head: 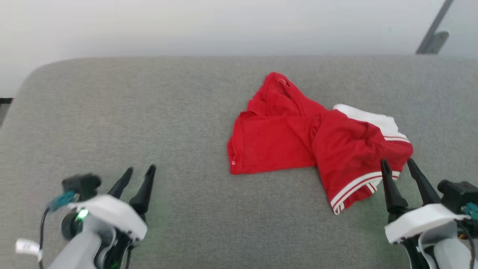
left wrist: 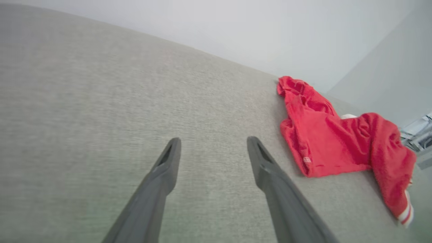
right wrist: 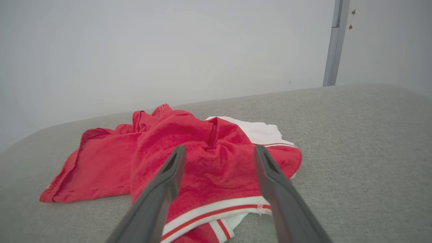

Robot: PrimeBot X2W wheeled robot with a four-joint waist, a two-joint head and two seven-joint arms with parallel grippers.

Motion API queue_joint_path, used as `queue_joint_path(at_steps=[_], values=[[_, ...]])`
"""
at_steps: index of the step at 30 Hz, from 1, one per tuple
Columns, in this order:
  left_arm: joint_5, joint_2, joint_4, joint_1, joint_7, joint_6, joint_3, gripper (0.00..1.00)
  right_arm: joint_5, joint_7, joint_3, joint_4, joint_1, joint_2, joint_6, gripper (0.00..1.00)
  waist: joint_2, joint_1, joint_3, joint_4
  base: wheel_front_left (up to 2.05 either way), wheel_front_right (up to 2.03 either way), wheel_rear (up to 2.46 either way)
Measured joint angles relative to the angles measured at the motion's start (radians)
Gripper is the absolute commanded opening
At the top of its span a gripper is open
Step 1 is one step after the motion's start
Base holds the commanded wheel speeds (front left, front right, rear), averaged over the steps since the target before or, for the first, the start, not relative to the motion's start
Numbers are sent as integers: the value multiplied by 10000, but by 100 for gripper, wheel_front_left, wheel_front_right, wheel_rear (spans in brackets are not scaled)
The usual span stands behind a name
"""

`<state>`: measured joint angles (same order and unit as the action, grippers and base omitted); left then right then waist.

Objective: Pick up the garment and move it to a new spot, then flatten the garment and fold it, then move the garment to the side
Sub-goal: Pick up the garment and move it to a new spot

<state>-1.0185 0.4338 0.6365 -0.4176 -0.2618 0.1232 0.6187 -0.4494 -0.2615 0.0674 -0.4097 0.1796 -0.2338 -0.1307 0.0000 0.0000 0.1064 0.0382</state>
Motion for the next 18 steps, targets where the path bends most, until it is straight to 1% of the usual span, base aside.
queue_joint_path(at_steps=[2, 7, 12, 18], values=[[627, -146, -257, 665, -2, -23, -892, 100, -38, 0, -36, 48, -176, -111, -2, 100, 0, 0, -194, 127, 0, 0, 0], [2901, -307, -1101, 1975, -12, -268, -2646, 100, -125, 0, -244, 192, -448, -259, 0, 100, 0, 0, -545, 223, 0, 0, 0], [4765, -965, -2240, 3241, -12, -345, -4169, 100, -69, 0, -336, 474, -673, -261, 0, 100, 0, 0, -866, 133, 0, 0, 0], [6669, -1793, -3787, 4070, -13, -332, -5737, 100, 127, -2, -428, 1122, -763, -98, -2, 100, 0, 0, -1030, -32, 0, 0, 0]])
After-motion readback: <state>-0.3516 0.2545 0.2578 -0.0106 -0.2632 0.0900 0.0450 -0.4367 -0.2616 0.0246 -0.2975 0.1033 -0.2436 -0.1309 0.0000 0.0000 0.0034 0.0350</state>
